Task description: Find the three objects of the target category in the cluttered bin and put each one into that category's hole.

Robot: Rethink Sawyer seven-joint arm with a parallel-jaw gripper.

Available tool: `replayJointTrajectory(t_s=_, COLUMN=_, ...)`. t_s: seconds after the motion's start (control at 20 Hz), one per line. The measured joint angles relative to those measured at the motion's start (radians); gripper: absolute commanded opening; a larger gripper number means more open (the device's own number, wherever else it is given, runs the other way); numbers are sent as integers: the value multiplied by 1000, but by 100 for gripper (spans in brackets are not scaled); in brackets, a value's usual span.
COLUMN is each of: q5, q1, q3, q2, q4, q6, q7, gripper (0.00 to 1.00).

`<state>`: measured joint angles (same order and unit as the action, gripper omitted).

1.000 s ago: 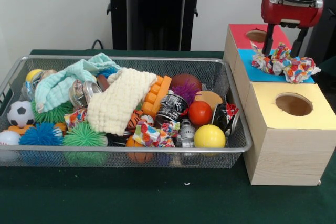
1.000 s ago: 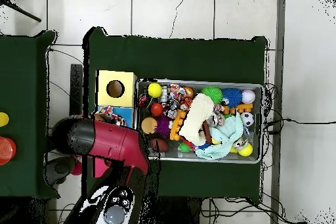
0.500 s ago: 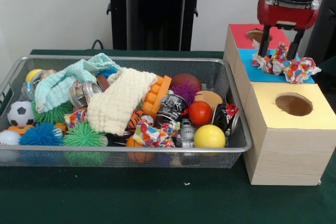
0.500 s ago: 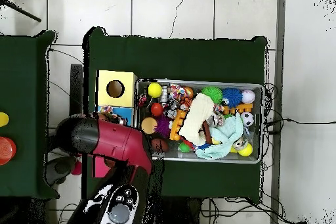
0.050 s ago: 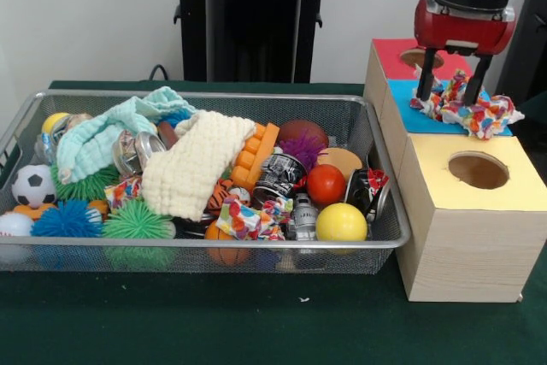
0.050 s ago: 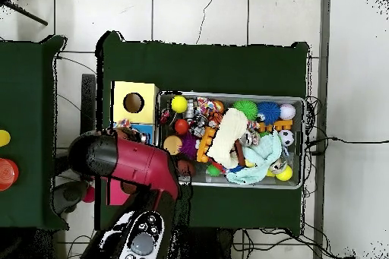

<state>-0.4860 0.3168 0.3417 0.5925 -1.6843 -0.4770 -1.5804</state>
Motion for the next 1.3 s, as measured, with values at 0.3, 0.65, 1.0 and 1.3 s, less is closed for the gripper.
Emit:
replayJointTrajectory(t_s=0.3, q5=0, q1=-9, q3=-9, q2=0, q4=-5, q6=15, q7=0, gripper=0)
replayJointTrajectory(t_s=0.65, q5=0, q1=-15, q3=-15, q2=-2, q4=-8, q6=15, q7=0, gripper=0)
replayJointTrajectory(t_s=1.0, q5=0, q1=-15, q3=-16, q2=-6, q4=-8, q6=15, q7=0, gripper=0)
replayJointTrajectory(t_s=1.3, q5=0, q1=-15, q3=-16, q2=-7, q4=-8, q6=15, q7=0, gripper=100)
